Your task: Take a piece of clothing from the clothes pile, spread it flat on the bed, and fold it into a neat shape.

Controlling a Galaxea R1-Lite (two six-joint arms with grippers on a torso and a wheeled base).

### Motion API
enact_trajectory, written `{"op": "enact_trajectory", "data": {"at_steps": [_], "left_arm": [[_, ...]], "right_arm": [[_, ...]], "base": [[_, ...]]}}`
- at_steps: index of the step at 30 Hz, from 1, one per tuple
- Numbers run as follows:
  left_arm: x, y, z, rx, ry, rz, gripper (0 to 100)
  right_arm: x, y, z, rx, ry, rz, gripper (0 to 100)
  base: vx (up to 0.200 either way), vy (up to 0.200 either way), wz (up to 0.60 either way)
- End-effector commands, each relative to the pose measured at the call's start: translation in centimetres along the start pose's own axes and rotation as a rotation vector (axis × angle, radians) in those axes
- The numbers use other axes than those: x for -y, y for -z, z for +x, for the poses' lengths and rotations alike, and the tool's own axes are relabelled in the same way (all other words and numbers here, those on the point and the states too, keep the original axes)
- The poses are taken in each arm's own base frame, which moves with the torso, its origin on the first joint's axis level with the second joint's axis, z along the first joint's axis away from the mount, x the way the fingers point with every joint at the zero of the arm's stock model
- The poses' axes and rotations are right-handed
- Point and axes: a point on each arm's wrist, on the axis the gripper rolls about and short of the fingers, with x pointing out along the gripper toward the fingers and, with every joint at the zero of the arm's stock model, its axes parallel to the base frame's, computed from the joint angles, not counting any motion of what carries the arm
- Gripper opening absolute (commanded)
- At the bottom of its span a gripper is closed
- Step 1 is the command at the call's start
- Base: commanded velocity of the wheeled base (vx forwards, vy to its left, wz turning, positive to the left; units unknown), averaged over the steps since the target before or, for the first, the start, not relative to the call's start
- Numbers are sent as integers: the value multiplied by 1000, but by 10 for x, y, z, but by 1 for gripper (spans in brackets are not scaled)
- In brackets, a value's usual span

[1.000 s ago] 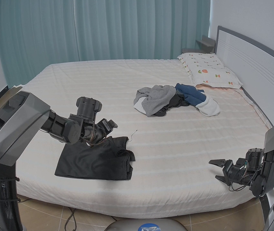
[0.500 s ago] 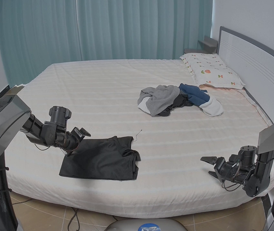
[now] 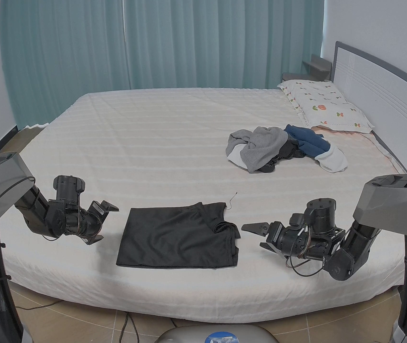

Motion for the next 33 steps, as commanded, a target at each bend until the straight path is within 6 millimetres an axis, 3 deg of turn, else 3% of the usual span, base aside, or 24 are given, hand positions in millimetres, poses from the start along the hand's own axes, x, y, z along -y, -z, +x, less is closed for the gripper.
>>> {"op": "enact_trajectory", "data": {"at_steps": [1, 9, 33], "left_arm": [[-11, 1, 0, -3, -15, -20, 100], [-15, 7, 0, 18, -1, -1, 100], [-17, 11, -1, 39, 37, 25, 100]], "right_arm": [[-5, 9, 13, -30, -28, -30, 100], [5, 14, 3, -50, 23, -202, 100], [24, 18, 8, -63, 70, -275, 100]], "base": [[0, 200, 0], [0, 50, 0], [0, 0, 0]]}}
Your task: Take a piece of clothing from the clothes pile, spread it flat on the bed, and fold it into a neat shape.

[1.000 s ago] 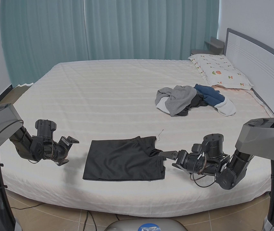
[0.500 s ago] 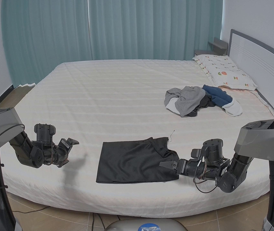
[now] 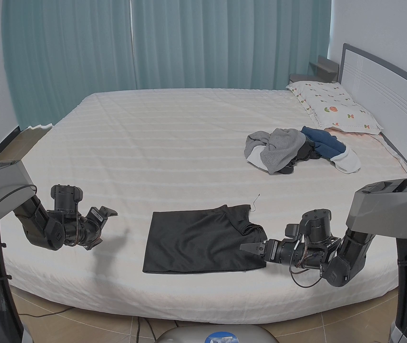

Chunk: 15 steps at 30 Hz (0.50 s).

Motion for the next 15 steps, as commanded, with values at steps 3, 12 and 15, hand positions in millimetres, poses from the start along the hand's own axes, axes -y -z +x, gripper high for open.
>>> {"op": "enact_trajectory", "data": {"at_steps": [3, 12, 15], "left_arm": [[0, 0, 1, -1, -1, 0, 100], [0, 0, 1, 1, -2, 0, 100], [0, 0, 1, -1, -1, 0, 100]], "right_arm": [[3, 4, 4, -14, 3, 3, 100], [6, 14, 0, -53, 23, -56, 0], [10, 14, -4, -55, 38, -65, 0]], "base": [[0, 0, 0], [0, 0, 0], [0, 0, 0]]}}
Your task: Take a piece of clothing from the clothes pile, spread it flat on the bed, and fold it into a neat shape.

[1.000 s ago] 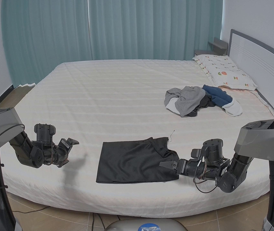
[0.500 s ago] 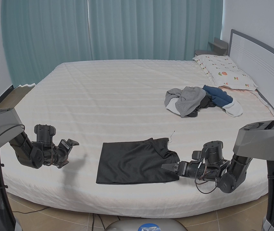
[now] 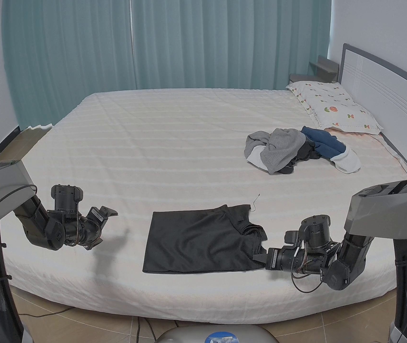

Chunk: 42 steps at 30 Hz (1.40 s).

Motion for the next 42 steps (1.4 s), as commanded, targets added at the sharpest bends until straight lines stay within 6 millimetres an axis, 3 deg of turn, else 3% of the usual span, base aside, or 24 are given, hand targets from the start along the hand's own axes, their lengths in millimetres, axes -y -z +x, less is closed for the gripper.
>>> {"op": "enact_trajectory", "data": {"at_steps": [1, 15, 16, 18, 22, 28, 38, 42], "left_arm": [[-1, 0, 1, -1, -2, -1, 100], [-1, 0, 2, 8, -6, -4, 100], [0, -1, 3, 10, -4, -5, 100], [0, -1, 3, 11, -6, -5, 100], [0, -3, 3, 26, -6, -12, 100], [0, -3, 3, 44, -7, -19, 100], [1, -3, 1, 52, 9, -52, 100], [1, -3, 2, 52, 8, -52, 100]], "right_arm": [[5, 2, -4, -13, 19, -7, 0], [15, 6, -8, -19, 98, -66, 0], [15, 7, -8, -21, 98, -67, 100], [15, 7, -8, -19, 95, -69, 100], [4, -17, -17, 83, 55, -48, 100], [-18, -50, -27, 208, -25, 119, 100], [-37, -32, 11, 100, -59, 180, 100], [-42, -36, 18, 78, -51, 184, 100]], "base": [[0, 0, 0], [0, 0, 0], [0, 0, 0], [0, 0, 0], [0, 0, 0], [0, 0, 0], [40, 0, 0], [200, 0, 0]]}}
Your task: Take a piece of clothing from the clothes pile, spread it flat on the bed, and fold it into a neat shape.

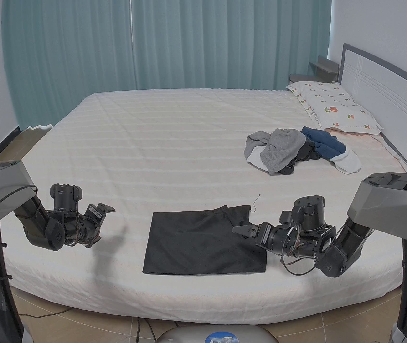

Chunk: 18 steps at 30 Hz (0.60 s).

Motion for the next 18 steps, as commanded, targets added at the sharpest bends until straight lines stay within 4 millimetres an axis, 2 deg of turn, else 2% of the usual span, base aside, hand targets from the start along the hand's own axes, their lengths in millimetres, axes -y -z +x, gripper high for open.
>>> {"op": "enact_trajectory", "data": {"at_steps": [1, 4, 5, 10, 15, 18], "left_arm": [[-1, 0, 0, -1, -2, 0, 100], [-1, 1, 1, -2, -3, 0, 100], [-1, 1, 1, -2, -3, 0, 100], [-1, 1, 1, -2, -3, 0, 100], [-1, 1, 1, -2, -3, 0, 100], [-1, 1, 1, 0, -4, 0, 100]], "right_arm": [[-6, 1, 14, -19, -8, -5, 100], [-8, 2, 16, -27, -11, -10, 100], [-5, 7, 26, -57, 12, -1, 100], [1, 7, 39, -56, 15, 2, 100], [4, 1, 49, -23, -4, 4, 100], [14, -14, 54, 73, 6, 8, 100]], "base": [[0, 0, 0], [0, 0, 0], [0, 0, 0], [0, 0, 0], [0, 0, 0], [0, 0, 0]]}}
